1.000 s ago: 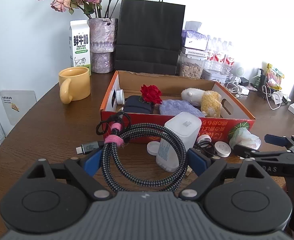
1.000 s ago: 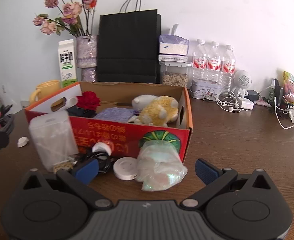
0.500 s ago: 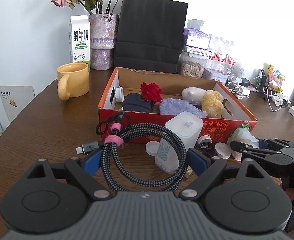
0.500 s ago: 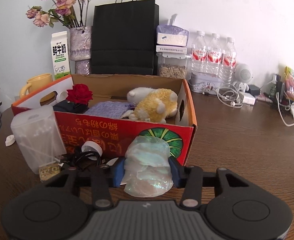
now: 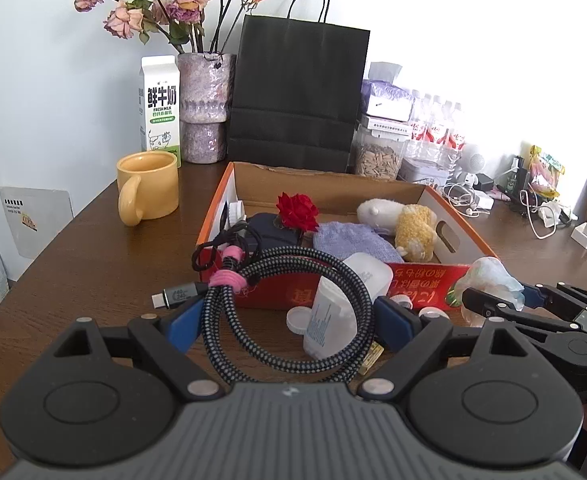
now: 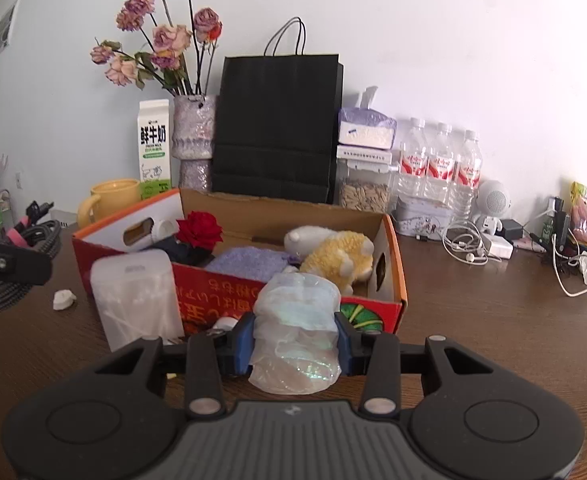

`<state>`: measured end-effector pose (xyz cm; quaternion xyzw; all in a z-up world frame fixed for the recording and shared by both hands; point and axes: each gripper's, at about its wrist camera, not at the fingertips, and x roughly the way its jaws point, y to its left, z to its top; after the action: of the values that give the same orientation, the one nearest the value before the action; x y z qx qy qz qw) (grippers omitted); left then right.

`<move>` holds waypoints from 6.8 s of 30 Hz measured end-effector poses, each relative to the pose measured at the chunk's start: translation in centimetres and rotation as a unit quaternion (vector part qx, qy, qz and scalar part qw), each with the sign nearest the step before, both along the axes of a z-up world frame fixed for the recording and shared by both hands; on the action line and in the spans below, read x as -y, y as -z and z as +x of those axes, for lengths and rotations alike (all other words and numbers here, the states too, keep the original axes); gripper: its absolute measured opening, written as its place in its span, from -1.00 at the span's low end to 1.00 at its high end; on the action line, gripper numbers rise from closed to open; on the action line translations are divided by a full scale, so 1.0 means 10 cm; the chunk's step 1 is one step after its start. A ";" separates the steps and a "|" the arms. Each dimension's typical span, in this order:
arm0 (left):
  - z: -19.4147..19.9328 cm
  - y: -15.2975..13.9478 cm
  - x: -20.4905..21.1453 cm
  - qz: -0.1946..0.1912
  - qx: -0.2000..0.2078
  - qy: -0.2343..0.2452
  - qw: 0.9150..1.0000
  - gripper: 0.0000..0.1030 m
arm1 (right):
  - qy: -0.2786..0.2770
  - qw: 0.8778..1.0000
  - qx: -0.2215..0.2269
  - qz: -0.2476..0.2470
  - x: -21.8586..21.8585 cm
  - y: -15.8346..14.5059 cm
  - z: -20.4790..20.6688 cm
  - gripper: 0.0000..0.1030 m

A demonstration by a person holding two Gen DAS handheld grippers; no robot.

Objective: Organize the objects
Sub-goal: 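Carry the cable and plastic bag into the box and open both grippers, then withdraw both open grippers from the box toward the items on the table, then grasp the white round puck with the right gripper, then grasp the small white cap with the left gripper while the right gripper lifts the puck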

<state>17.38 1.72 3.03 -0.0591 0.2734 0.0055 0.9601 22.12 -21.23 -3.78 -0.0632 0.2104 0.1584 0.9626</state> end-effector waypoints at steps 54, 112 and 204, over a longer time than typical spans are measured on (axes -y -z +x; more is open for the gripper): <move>1.81 0.12 -0.05 0.020 0.015 -0.010 1.000 0.79 | -0.039 0.998 -0.026 0.036 -0.46 -0.08 1.40 -0.06; 0.58 0.04 -0.37 0.022 0.073 -0.073 0.994 1.00 | -0.007 0.999 0.013 0.047 0.04 -0.06 0.29 1.00; 0.57 0.82 -0.65 0.057 -0.051 -0.061 0.995 -0.45 | -0.039 0.999 -0.011 0.016 0.03 0.29 0.00 -0.27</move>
<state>23.11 8.20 -5.13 -0.0201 0.3176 0.0824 0.9444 22.09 -21.54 -6.69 -0.0545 0.2153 0.2001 0.9543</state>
